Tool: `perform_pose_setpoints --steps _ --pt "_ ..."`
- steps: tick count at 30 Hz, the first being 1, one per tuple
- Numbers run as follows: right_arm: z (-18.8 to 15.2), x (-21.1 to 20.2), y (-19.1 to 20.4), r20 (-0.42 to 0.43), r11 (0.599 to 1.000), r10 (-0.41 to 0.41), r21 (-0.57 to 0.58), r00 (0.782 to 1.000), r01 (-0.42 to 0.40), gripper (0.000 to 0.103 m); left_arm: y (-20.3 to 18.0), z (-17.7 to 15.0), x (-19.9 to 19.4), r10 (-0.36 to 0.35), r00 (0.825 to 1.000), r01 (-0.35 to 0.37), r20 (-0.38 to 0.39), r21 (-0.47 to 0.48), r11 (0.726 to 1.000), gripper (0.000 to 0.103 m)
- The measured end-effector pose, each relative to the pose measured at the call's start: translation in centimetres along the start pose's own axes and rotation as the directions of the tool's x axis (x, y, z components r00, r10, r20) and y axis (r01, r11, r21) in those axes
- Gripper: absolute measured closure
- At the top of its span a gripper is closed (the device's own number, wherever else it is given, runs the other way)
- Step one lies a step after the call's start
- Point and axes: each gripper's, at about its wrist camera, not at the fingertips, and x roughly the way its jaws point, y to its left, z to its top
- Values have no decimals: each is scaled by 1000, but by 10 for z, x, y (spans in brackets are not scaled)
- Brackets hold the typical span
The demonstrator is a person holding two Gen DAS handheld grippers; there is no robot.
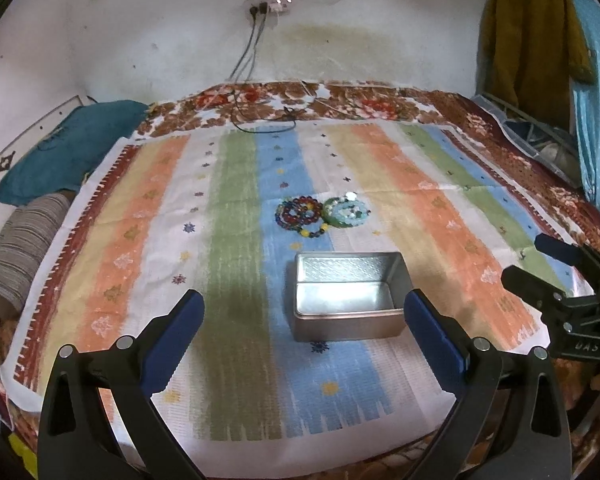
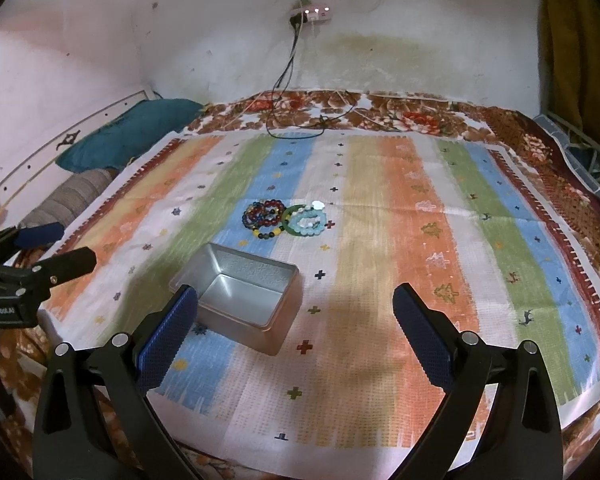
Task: Organize jewelry
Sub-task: 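Move both tools forward toward the bracelet pile beside the silver tin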
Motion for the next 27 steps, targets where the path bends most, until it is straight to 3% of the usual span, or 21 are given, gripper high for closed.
perform_pose_setpoints --steps 7,19,27 --pt "2 2 -2 9 1000 -7 25 1000 7 4 5 2 -2 -2 1000 2 29 -29 1000 6" --pt "22 23 -6 -25 999 -43 -16 999 42 4 1 20 22 32 999 -32 -20 13 999 6" --pt "36 32 -12 -26 999 -39 -10 999 39 4 15 38 39 44 998 -45 -37 -32 998 6"
